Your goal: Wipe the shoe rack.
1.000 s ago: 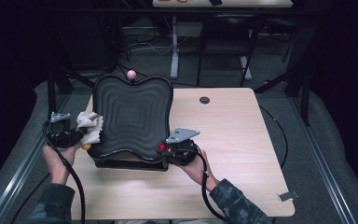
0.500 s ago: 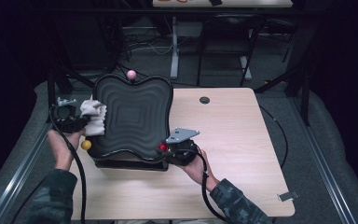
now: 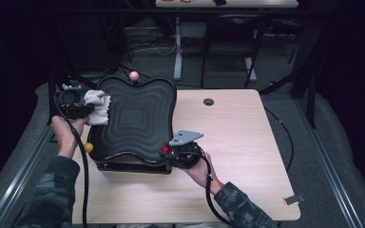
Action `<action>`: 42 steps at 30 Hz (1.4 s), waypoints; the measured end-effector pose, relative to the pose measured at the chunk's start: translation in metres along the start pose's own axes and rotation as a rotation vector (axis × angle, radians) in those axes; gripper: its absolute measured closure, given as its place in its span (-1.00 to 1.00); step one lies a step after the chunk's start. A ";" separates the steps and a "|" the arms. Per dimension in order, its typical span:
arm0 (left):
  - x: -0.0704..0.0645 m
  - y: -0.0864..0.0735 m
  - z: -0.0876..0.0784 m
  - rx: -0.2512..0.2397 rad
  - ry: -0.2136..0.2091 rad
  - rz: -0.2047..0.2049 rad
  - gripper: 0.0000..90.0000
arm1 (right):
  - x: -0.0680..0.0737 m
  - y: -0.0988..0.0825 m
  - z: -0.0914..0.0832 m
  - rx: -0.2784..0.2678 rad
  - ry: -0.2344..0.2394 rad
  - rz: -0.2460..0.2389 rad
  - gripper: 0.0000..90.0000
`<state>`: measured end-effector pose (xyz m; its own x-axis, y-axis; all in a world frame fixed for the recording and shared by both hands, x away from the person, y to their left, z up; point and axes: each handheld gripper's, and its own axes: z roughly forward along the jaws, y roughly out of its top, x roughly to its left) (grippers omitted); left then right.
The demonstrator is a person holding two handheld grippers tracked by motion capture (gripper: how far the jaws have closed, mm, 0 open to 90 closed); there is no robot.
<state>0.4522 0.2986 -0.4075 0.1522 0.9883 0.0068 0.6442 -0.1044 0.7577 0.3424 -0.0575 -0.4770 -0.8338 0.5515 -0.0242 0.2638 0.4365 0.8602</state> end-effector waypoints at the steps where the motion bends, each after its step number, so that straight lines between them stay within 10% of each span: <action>1: 0.000 0.003 0.001 0.002 0.007 0.005 0.77 | 0.000 0.000 0.000 0.001 0.000 0.002 0.34; 25: -0.004 0.057 0.020 0.027 0.005 -0.015 0.76 | 0.000 0.000 0.000 0.002 0.001 0.000 0.33; 42: -0.042 0.073 0.033 0.036 -0.040 0.080 0.76 | 0.000 0.000 0.000 0.000 0.004 0.000 0.33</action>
<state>0.5174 0.2460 -0.3737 0.2331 0.9716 0.0396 0.6556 -0.1871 0.7316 0.3428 -0.0575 -0.4774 -0.8358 0.5486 -0.0218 0.2642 0.4367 0.8600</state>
